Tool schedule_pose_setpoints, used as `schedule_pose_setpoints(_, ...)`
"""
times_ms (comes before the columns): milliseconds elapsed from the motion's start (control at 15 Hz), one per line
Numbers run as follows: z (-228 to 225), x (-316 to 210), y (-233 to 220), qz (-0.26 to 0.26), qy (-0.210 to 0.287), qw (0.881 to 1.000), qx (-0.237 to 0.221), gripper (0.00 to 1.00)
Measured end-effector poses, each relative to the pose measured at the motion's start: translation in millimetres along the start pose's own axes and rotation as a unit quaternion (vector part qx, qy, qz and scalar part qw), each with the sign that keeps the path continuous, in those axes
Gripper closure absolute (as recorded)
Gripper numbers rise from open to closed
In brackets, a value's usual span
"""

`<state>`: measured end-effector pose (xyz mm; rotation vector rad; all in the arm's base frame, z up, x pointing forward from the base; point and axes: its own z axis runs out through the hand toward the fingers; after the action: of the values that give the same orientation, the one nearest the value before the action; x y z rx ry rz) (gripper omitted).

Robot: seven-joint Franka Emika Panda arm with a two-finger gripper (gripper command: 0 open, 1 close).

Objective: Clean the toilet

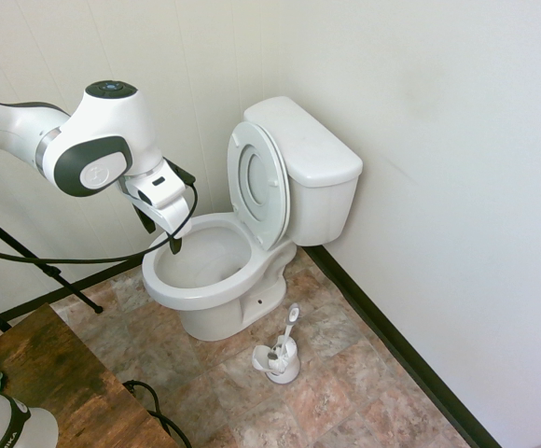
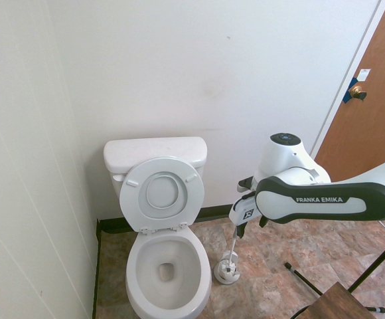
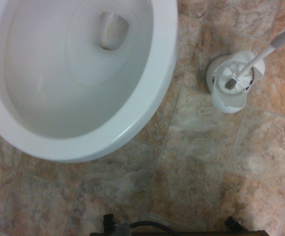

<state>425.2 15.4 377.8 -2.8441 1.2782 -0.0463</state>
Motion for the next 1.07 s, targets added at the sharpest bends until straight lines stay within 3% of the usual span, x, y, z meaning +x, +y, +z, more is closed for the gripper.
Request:
schedule_pose_setpoints(267, 4.4, 6.4, -2.4, 0.010, 0.007, 1.000, 0.001, 0.00)
schedule_pose_setpoints(467, 22.1, 40.1, -2.1, 0.051, 0.018, 0.999, 0.000, 0.00)
schedule_pose_setpoints(1067, 137.0, 183.9, -9.6, 0.205, 0.010, 0.979, -0.009, 0.00)
